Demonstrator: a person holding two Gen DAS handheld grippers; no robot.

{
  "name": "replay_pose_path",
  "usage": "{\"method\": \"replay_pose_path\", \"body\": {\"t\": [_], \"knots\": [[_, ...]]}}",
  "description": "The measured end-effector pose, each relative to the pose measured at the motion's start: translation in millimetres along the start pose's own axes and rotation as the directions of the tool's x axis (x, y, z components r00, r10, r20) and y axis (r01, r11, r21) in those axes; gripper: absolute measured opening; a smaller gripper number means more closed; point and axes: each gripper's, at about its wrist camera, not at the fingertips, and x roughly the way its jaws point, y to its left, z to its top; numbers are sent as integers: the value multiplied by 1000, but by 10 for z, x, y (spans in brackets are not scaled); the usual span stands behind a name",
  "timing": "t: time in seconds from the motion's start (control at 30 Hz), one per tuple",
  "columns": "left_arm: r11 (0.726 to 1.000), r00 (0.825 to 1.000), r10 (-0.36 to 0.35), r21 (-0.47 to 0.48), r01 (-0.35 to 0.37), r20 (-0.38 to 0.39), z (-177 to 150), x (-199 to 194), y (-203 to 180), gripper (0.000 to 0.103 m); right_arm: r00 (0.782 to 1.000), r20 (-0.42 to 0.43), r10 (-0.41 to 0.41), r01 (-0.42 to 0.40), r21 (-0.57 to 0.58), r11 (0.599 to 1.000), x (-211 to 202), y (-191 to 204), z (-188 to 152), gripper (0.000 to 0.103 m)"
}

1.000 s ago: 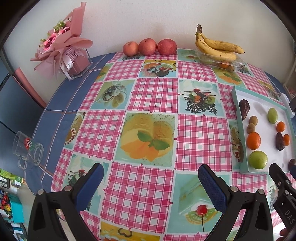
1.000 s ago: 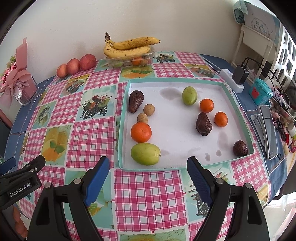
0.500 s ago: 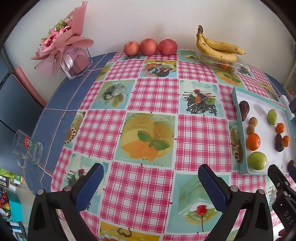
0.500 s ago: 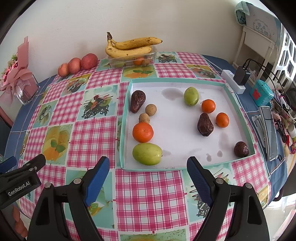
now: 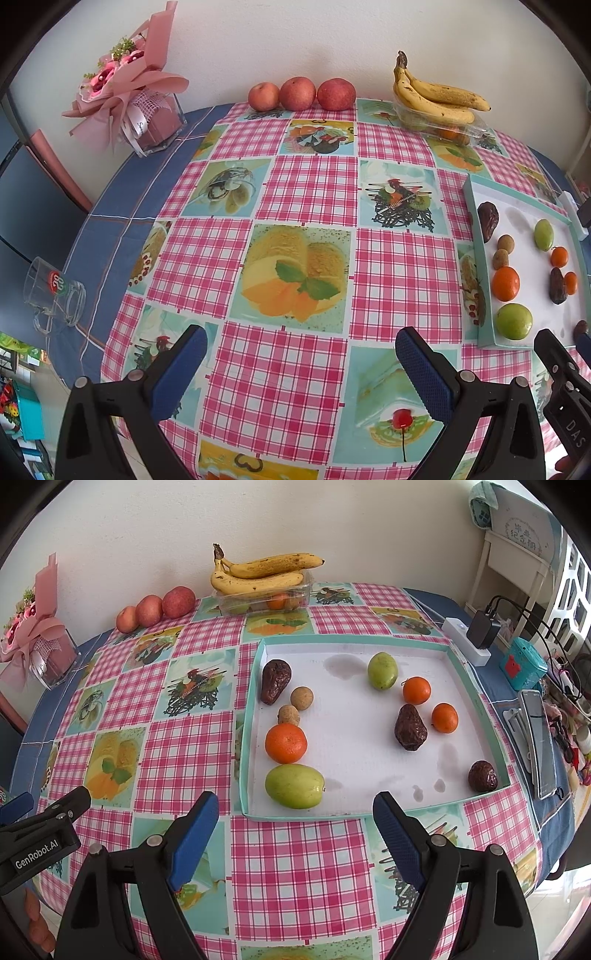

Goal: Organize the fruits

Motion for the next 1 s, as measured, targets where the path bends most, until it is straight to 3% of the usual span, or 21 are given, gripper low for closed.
{"method": "replay_pose_path", "body": {"t": [1.0], "knots": [[999,999,34,-22,-34,-7,-16,3,36,103,1000,0,3,-3,4,1000,7,-8,-9,86]]}}
